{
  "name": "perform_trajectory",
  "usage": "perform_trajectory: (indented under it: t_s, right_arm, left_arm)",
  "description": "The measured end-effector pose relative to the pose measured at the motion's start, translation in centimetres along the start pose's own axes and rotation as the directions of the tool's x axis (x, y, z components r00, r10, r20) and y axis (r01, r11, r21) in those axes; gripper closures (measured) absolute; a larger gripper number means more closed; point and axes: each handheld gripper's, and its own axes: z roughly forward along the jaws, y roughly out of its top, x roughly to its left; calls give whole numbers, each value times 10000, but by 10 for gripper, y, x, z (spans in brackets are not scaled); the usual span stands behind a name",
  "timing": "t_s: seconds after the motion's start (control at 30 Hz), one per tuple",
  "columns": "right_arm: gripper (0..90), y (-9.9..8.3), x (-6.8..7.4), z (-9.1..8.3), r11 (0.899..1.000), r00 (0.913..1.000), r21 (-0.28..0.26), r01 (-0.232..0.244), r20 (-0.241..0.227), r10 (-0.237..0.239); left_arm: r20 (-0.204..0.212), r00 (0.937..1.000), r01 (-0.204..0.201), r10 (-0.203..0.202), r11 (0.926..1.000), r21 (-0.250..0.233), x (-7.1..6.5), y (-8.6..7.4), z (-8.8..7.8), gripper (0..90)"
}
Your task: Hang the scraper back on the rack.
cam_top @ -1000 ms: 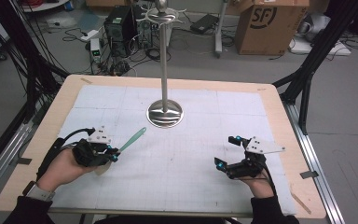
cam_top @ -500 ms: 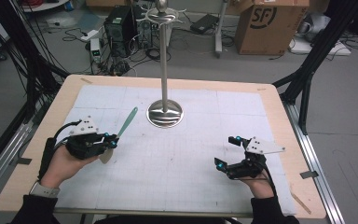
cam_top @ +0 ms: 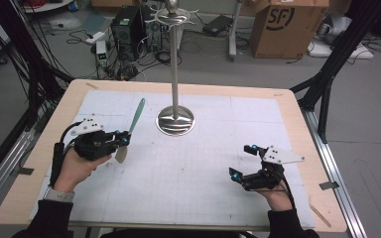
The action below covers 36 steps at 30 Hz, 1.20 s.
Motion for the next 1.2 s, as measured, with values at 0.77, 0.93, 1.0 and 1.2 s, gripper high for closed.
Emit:
perform_trajectory:
  t_s: [0.77, 0.93, 1.0, 1.2]
  right_arm:
    - [4, 1, 0, -1, 9999, 9999, -126, -60, -82, 59]
    - [4, 1, 1, -2, 9998, 10000, -200, -56, -83, 54]
    - [3, 1, 1, -2, 9997, 10000, -233, -44, -85, 42]
    - [4, 2, 1, -2, 9996, 10000, -266, -29, -86, 27]
  left_arm:
    - [796, 9964, -156, 274, 9891, -1462, 23, 54, -14, 804]
    - [993, 9948, -26, 208, 9836, -1803, 33, 61, -18, 804]
    - [987, 9948, -56, 236, 9838, -1791, 34, 66, -16, 804]
    - [1056, 9930, -329, 534, 9818, -1868, 33, 86, -10, 804]
